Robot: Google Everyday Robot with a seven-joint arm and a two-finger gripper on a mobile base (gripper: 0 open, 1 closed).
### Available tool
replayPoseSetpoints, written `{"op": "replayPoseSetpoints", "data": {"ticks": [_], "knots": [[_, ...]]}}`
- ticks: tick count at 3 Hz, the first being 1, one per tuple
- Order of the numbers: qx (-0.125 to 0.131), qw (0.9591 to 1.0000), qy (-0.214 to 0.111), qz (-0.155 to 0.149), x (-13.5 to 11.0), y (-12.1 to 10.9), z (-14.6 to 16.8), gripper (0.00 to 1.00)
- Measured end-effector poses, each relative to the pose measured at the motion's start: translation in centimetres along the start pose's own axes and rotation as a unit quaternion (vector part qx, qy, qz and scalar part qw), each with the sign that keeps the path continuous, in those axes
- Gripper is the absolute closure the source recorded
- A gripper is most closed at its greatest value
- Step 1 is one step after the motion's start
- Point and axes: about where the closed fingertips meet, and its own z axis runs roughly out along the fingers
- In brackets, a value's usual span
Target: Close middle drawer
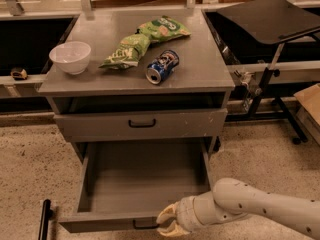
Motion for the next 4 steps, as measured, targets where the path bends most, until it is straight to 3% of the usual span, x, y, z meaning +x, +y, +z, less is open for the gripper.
{"op": "replayPoseSetpoints", "data": {"ticks": [1, 2, 3, 4], "knots": [[-0.002, 0.9999, 0.007, -0.01, 1.4, 0.8, 0.6, 0.88], [-0.012, 0.9994, 0.026, -0.018, 3.4, 1.7, 1.8, 1.0], [-0.024, 0.998, 0.051, -0.028, 4.8, 2.4, 2.9, 0.82], [-0.027, 0.9966, 0.077, -0.003, 6.3, 2.6, 3.9, 0.59]]}}
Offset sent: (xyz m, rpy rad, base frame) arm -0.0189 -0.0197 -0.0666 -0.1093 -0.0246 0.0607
